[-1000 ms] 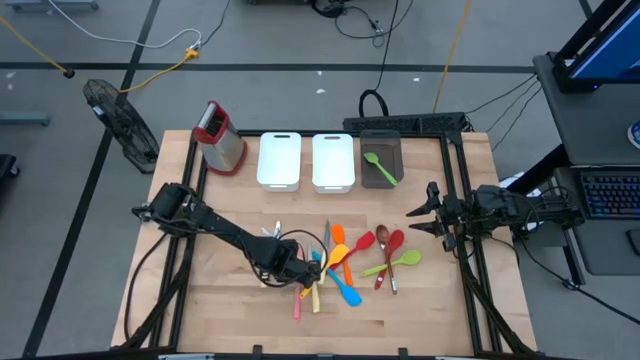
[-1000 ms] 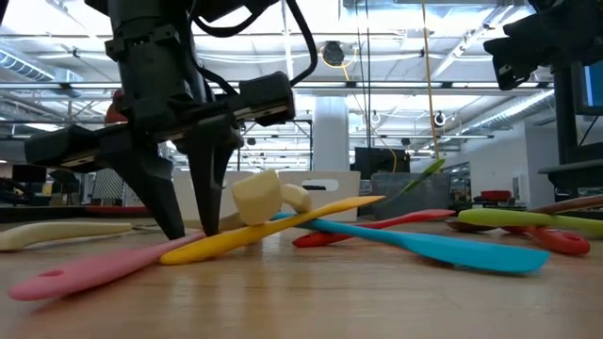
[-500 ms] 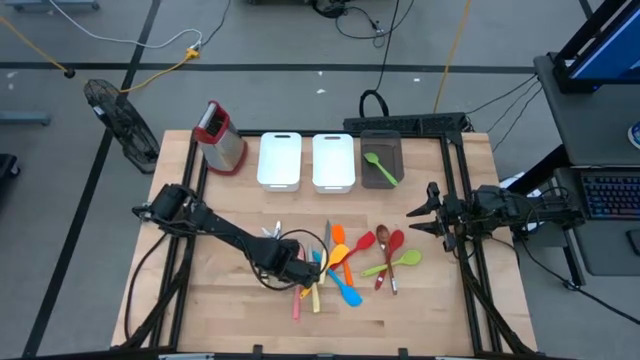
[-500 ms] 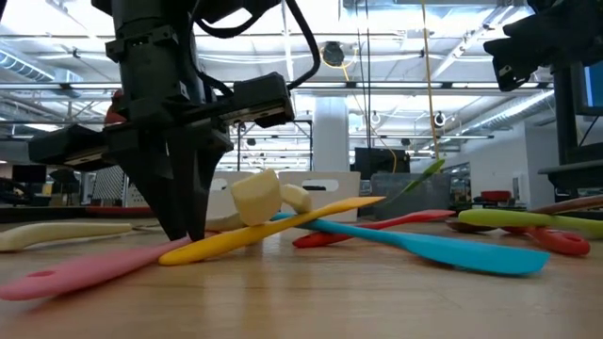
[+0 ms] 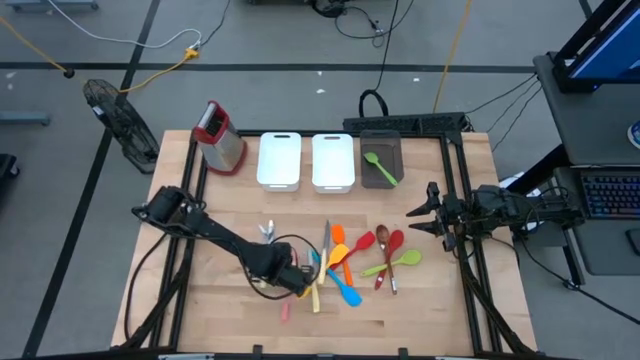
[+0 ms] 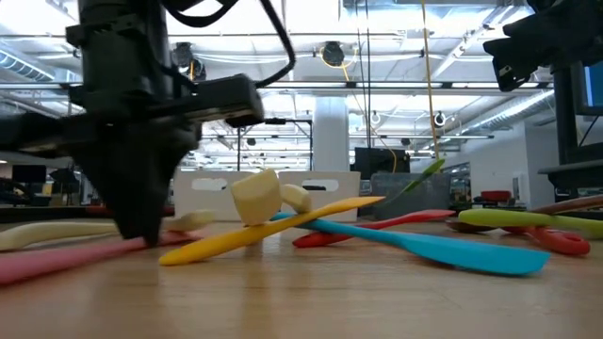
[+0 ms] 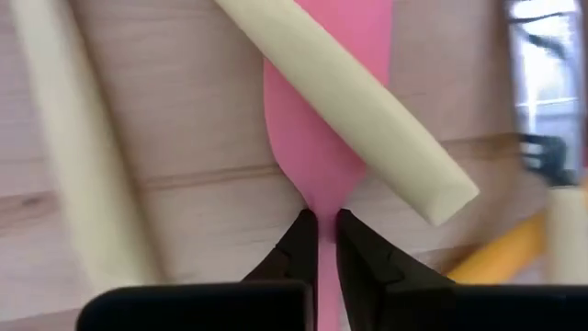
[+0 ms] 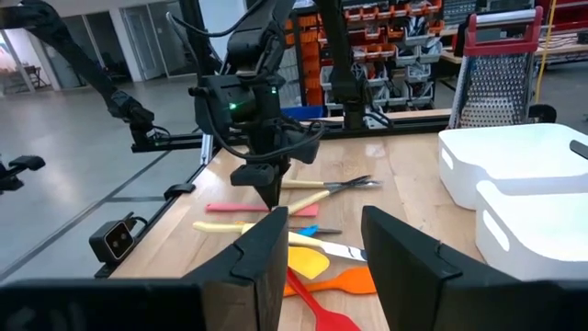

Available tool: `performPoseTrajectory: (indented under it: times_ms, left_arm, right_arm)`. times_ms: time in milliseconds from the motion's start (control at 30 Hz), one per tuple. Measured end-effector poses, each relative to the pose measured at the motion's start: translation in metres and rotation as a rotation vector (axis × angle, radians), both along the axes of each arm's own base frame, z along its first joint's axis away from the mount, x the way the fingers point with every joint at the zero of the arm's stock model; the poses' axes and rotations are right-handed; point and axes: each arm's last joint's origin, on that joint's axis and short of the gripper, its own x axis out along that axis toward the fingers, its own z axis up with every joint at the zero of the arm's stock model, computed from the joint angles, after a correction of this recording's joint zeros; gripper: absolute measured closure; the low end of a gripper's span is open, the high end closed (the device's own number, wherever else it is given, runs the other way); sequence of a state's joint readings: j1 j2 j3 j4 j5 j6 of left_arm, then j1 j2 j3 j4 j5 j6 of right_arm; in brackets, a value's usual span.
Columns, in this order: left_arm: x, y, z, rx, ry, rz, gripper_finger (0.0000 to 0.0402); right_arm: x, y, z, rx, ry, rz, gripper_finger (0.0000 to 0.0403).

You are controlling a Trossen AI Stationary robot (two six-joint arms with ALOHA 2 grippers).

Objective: Pick & Place Kitchen Items
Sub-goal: Put the pink spatula into the black bin

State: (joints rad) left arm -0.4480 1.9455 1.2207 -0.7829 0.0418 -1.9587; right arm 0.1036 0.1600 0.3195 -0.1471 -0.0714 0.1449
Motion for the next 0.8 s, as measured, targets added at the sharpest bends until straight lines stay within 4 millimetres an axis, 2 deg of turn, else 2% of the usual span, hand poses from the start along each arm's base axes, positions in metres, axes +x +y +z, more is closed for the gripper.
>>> performPoseTrajectory:
  times_ms: [533,800]
  left_arm:
    - [-0.007,0.0022,0.0016,0.006,0.06,-0.039,0.0377]
    - [-0.0067,0.0024,0.0009,0.005,0.055,-0.047,0.0324]
  right_arm:
    - [0.0,0.0,0.0,0.0,0.0,0.002,0.0271]
    - [0.0,0.0,0.0,0.0,0.0,0.002,0.0271]
